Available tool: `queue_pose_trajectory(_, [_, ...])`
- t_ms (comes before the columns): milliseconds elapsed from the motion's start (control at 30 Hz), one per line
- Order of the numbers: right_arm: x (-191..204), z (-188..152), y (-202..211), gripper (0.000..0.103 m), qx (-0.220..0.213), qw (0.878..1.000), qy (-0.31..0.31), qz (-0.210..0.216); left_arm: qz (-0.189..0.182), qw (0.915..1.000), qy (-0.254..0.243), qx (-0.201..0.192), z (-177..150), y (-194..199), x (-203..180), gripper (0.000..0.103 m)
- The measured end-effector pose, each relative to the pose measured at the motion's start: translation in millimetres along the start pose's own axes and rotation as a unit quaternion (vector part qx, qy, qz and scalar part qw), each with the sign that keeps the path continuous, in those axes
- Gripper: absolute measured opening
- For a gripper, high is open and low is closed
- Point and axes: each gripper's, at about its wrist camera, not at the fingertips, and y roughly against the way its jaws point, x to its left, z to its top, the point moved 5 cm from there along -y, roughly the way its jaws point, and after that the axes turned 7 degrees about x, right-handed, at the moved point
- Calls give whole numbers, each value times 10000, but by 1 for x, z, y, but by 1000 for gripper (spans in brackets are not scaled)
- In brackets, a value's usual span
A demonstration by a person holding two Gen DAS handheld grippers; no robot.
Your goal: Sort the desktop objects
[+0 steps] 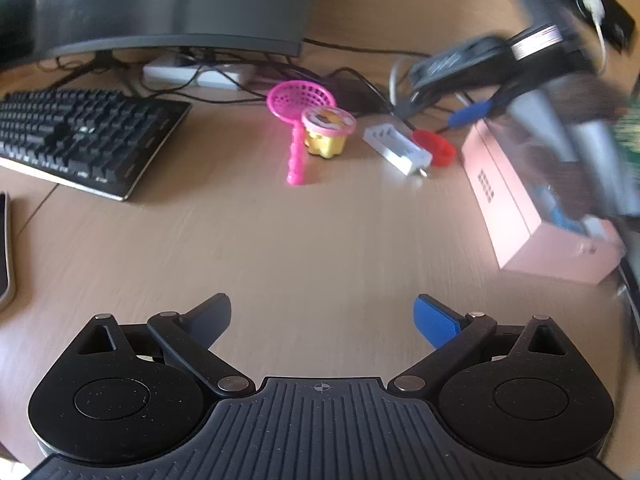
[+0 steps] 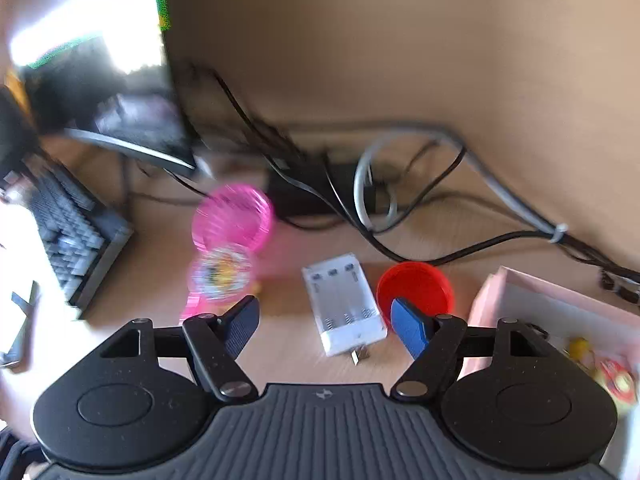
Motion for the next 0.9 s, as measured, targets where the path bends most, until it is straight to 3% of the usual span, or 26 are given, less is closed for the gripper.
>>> queue_pose_trajectory(167, [-3, 8, -43, 73, 426, 9980, 172, -445, -48, 9996, 277, -19, -2, -3, 19, 101])
queue_pose_trajectory(367, [6, -16, -43, 51, 823, 9962, -79, 273, -67, 9995, 291, 105, -6, -11, 29, 101])
queue_pose_trajectory(700, [54, -121, 10, 48, 1223, 9797, -16, 1591, -198, 9987, -271, 389, -24, -14, 14, 101])
queue_pose_trajectory(767, [51, -143, 23, 48, 1161, 9800, -63, 1614, -217, 9986, -304, 375, -23, -15, 13, 101])
queue_pose_trajectory(900, [26, -185, 54, 48, 879, 9874, -394, 1259, -68, 9997, -127, 220, -4, -21, 14, 101])
